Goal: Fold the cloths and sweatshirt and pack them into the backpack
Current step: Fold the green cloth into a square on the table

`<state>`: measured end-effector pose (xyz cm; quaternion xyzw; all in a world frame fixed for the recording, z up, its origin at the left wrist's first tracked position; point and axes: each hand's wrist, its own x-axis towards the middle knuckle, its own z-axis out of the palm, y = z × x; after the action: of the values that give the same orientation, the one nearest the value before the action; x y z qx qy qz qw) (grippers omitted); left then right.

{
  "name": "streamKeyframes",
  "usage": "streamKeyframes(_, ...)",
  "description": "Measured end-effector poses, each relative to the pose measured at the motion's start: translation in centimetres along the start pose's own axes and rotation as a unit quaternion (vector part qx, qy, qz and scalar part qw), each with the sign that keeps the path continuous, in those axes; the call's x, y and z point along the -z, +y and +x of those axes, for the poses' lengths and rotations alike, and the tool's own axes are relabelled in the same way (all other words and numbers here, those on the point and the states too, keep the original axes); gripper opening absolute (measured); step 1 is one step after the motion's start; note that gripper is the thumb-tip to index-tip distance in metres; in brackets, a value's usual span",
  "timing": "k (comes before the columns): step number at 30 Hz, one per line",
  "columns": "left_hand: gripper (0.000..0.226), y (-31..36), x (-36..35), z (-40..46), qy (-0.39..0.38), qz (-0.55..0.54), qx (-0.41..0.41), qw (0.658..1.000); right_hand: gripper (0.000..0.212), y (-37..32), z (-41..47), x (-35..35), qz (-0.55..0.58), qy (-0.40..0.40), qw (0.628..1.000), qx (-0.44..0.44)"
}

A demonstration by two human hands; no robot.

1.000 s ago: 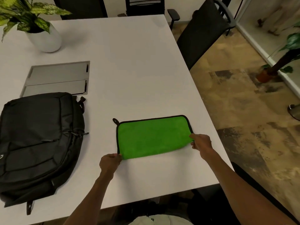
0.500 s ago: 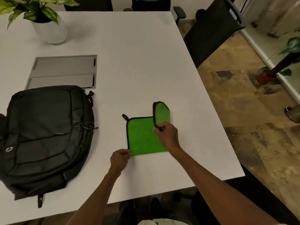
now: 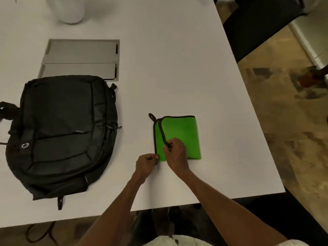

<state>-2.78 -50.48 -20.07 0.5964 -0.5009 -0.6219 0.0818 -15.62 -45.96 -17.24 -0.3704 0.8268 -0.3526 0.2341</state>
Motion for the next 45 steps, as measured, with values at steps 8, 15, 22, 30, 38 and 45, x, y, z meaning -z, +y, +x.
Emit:
streamKeyframes(8, 0.025, -0.1, 0.5, 0.4, -0.025, 0.018, 0.003, 1.0, 0.007, 1.7, -2.0, -1.9, -0.066, -0.111, 0.99, 0.058)
streamKeyframes(15, 0.038, 0.8, 0.3, 0.4, -0.018, 0.008, 0.019, 1.0, 0.009, 2.7, -0.9, -2.0, -0.057, -0.181, 0.981, 0.036)
streamKeyframes(22, 0.021, 1.0, 0.0, 0.9, 0.035, 0.055, -0.008, 0.998, 0.03, 5.1, -0.4, 1.1, -0.109, -0.042, 0.989, 0.093)
streamKeyframes(30, 0.019, 0.1, 0.7, 0.4, 0.1, 0.16, -0.074, 0.979, 0.075, 10.0, -1.4, 3.3, -0.407, -0.171, 0.884, 0.152)
streamKeyframes(38, 0.023, 1.5, -1.4, 0.2, 0.117, 0.314, -0.376, 0.864, 0.071, 8.5, -0.6, 2.5, -0.391, -0.161, 0.898, 0.125)
streamKeyframes(45, 0.06, 2.4, -4.9, 2.9, -0.004, 0.437, -0.376, 0.817, 0.063, 7.7, 3.3, 3.1, -0.394, -0.112, 0.902, 0.135)
